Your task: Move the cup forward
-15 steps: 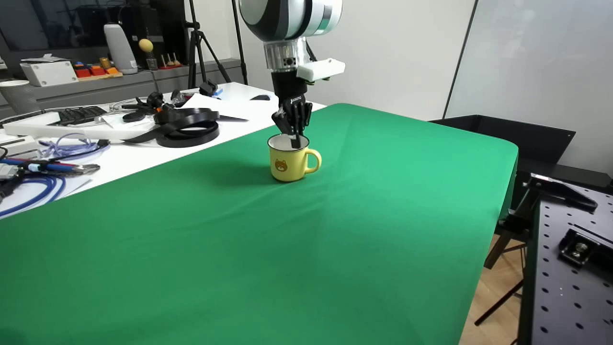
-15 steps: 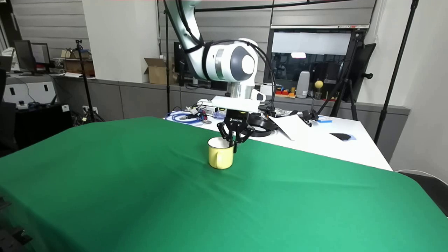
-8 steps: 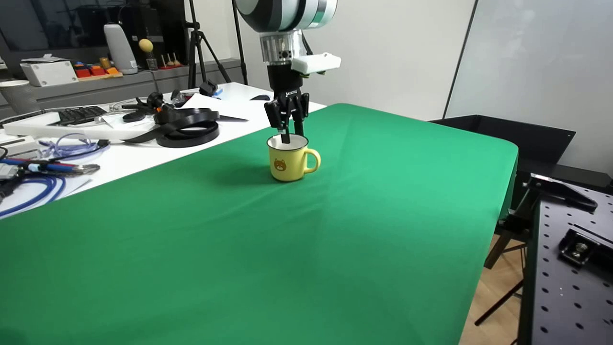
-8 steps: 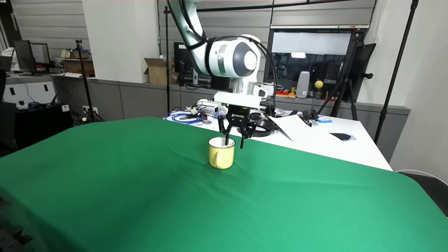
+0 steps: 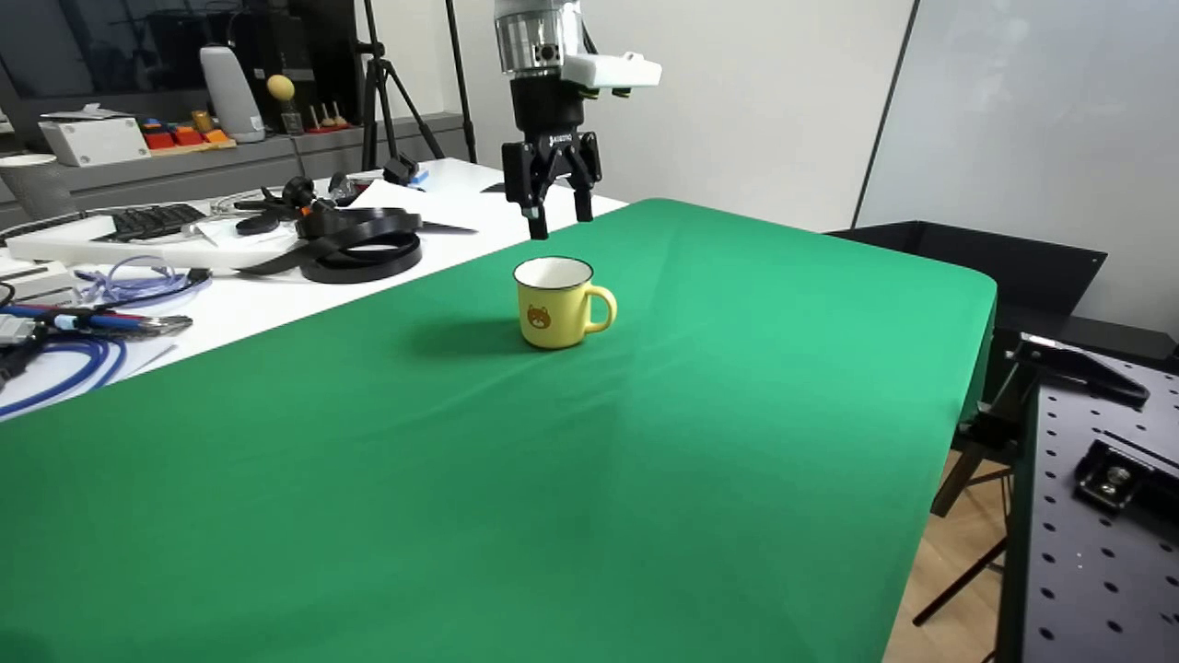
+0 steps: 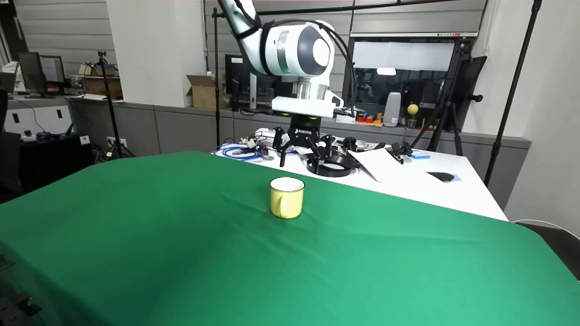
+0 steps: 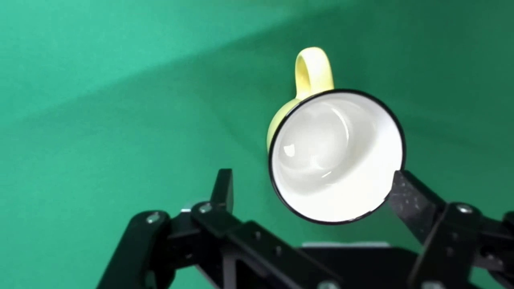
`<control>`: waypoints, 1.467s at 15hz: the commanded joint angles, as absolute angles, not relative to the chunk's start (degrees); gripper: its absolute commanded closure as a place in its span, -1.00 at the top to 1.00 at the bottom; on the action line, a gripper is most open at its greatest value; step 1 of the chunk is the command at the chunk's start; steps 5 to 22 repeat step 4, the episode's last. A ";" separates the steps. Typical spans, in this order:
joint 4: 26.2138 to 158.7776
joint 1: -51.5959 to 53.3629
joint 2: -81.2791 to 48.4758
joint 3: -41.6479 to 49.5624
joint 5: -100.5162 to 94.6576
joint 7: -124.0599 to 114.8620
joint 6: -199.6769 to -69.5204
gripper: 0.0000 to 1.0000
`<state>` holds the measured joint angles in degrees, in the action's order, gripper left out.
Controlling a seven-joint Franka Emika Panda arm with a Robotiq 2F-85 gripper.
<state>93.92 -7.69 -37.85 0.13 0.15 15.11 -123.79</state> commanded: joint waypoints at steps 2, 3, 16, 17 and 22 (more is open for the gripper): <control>102.90 -6.79 -29.39 0.22 -1.10 15.19 -122.57 1.00; 104.73 -6.76 -27.85 0.02 -1.10 15.94 -122.51 1.00; 106.52 -6.66 -26.41 -0.03 -1.27 16.64 -122.58 1.00; 106.52 -6.66 -26.41 -0.03 -1.27 16.64 -122.58 1.00; 106.52 -6.66 -26.41 -0.03 -1.27 16.64 -122.58 1.00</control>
